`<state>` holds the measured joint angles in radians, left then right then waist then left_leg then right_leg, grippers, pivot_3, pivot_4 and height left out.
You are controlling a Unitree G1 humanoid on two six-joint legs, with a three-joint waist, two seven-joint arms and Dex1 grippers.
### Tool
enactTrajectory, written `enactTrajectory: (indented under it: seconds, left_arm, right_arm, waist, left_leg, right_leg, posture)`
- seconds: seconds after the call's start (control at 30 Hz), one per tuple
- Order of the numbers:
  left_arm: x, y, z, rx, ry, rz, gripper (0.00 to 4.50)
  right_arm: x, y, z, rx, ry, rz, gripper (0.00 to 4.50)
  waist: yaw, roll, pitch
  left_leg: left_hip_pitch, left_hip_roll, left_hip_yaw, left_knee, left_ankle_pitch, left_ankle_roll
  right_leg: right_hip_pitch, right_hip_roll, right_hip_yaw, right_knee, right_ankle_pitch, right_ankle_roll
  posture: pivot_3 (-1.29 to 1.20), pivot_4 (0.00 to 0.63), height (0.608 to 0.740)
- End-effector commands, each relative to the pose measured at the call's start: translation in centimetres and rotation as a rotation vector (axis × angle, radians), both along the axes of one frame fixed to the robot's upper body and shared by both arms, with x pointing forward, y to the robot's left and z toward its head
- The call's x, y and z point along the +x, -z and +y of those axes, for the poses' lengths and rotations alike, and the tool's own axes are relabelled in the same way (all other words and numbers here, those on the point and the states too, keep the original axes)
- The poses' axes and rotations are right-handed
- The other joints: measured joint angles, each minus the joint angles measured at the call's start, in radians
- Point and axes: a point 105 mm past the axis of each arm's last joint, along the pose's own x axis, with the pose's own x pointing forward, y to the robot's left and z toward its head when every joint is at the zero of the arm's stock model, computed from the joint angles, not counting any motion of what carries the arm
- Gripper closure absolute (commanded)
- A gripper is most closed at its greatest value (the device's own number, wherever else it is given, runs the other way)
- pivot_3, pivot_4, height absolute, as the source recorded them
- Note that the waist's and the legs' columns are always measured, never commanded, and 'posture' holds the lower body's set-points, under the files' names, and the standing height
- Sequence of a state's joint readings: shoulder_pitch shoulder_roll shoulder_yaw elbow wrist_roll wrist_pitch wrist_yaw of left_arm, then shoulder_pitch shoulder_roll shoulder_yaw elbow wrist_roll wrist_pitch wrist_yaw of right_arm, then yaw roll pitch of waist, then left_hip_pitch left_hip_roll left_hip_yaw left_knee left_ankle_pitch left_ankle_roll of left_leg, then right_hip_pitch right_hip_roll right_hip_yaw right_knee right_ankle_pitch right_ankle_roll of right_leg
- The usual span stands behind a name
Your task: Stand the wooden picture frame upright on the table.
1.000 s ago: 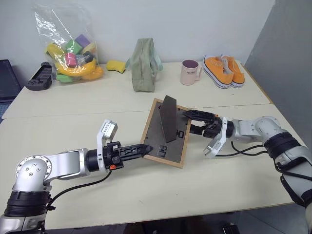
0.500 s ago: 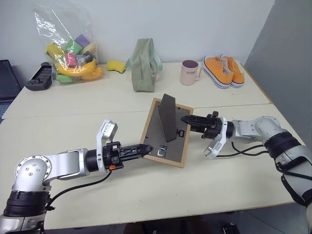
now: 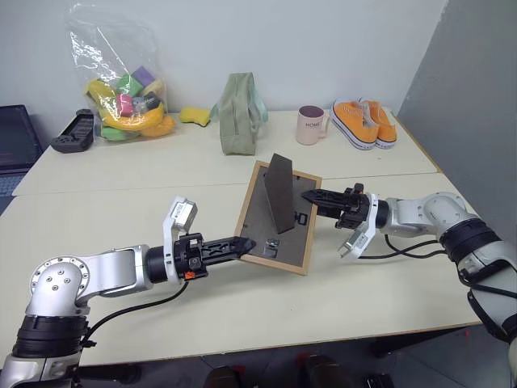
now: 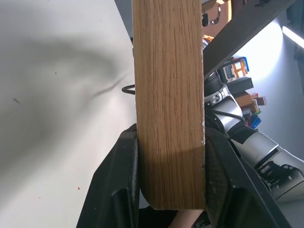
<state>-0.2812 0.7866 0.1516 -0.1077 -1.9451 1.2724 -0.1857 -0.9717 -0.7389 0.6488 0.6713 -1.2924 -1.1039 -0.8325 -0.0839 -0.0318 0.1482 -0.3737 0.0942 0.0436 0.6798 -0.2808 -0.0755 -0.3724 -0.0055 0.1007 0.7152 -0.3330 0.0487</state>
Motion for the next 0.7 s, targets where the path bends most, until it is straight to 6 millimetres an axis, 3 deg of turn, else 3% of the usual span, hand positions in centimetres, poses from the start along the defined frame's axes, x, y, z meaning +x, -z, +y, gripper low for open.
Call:
enactTrajectory:
  seconds: [0.03, 0.7]
  left_arm:
    - [-0.12, -1.93, -0.42, -0.033, 0.033, -0.072, 3.13]
    - [0.23, -1.73, -0.12, -0.022, 0.0, -0.065, 3.13]
  right_arm:
    - [-0.26, -1.12, 0.42, 0.034, -0.026, -0.02, 3.21]
    - [-0.38, -0.95, 0.61, 0.034, -0.03, -0.005, 3.21]
  waist:
    - [0.0, 0.0, 0.0]
    - [0.0, 0.0, 0.004]
  left_leg:
    - [0.0, 0.0, -0.001, 0.0, 0.0, 0.0]
    - [-0.006, -0.002, -0.012, -0.001, 0.0, 0.0]
  right_leg:
    - [0.0, 0.0, 0.0, 0.0, 0.0, 0.0]
    - [-0.002, 0.001, -0.001, -0.002, 0.0, -0.001]
  posture:
    - [0.0, 0.15, 0.74]
    - [0.0, 0.15, 0.74]
